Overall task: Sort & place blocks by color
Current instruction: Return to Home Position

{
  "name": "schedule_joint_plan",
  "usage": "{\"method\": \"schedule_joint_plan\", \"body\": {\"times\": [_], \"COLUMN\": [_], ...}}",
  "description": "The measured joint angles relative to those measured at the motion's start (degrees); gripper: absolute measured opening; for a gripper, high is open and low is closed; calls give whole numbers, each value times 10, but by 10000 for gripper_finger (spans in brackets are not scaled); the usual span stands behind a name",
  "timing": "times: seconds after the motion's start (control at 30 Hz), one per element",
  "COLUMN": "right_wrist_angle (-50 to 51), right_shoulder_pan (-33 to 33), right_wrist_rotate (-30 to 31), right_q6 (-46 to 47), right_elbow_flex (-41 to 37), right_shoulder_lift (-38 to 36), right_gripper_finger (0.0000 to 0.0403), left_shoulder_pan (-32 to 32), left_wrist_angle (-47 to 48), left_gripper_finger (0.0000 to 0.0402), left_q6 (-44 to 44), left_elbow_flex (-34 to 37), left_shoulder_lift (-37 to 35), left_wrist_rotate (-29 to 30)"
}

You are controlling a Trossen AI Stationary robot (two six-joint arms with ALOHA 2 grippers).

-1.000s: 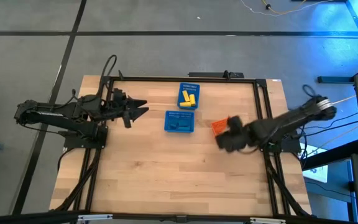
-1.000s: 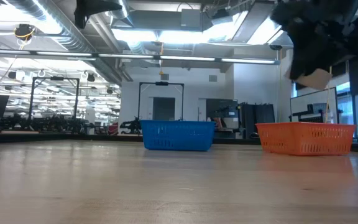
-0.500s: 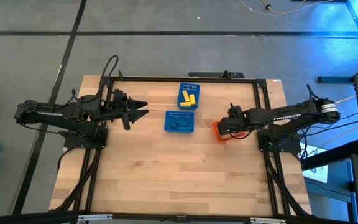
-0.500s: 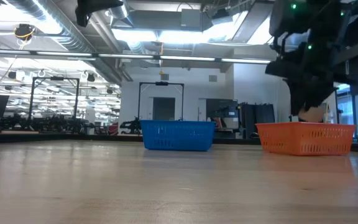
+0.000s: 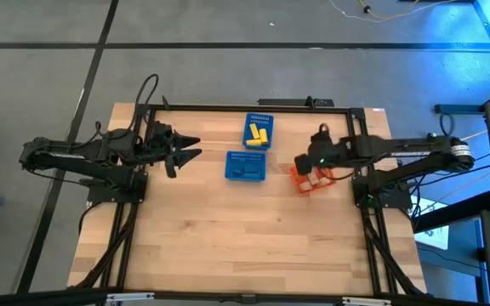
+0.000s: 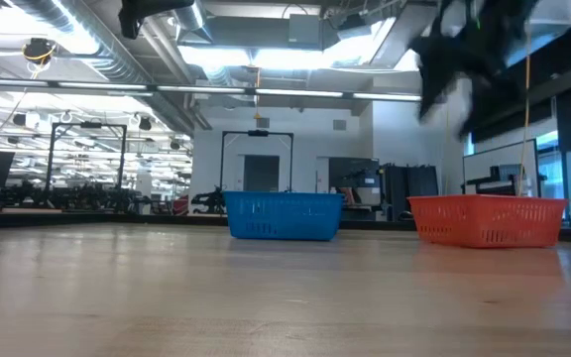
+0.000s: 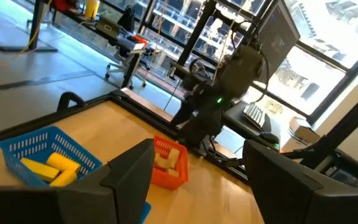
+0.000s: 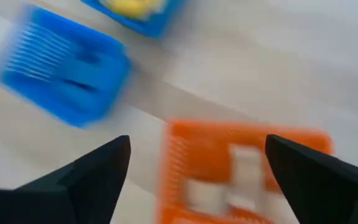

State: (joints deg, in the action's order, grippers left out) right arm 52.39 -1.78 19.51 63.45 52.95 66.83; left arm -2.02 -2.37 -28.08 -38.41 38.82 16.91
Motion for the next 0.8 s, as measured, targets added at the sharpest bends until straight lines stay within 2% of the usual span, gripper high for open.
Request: {"method": "schedule_joint_plan", "body": {"times": [0.1,0.23,0.33,0.4,0.47,0.53,0.67,0.8], "right_wrist_angle": [-44,-155,-206,-224,-248,-262,-265,-260], "right_shoulder_pan": [3,20,34,40,43,44,44,43], "right_wrist_rotate": [3,0,1,-8,-21,-44,-79,-91], "right_q6": [-55,-166,-272,-308,-309,-307,-308,-306], "right_elbow_flex": [44,92,126,149,170,187,215,218], "right_shoulder_lift": [-27,-52,-57,-56,-56,-57,-55,-55], "right_gripper_finger": [371,370,370,370,370,370,369,354], "left_shoulder_pan": [0,0,-1,-5,-12,-18,-24,-25], "left_wrist_angle": [13,40,80,88,77,25,-116,-188], "left_gripper_finger": [238,229,189,143,82,26,8,2], "left_q6": [25,63,80,88,87,80,57,20], "left_elbow_flex": [0,0,0,11,45,97,221,313], "left_shoulder_lift": [-15,-45,-67,-80,-98,-119,-164,-211], "left_wrist_rotate": [0,9,30,32,30,26,3,-15]}}
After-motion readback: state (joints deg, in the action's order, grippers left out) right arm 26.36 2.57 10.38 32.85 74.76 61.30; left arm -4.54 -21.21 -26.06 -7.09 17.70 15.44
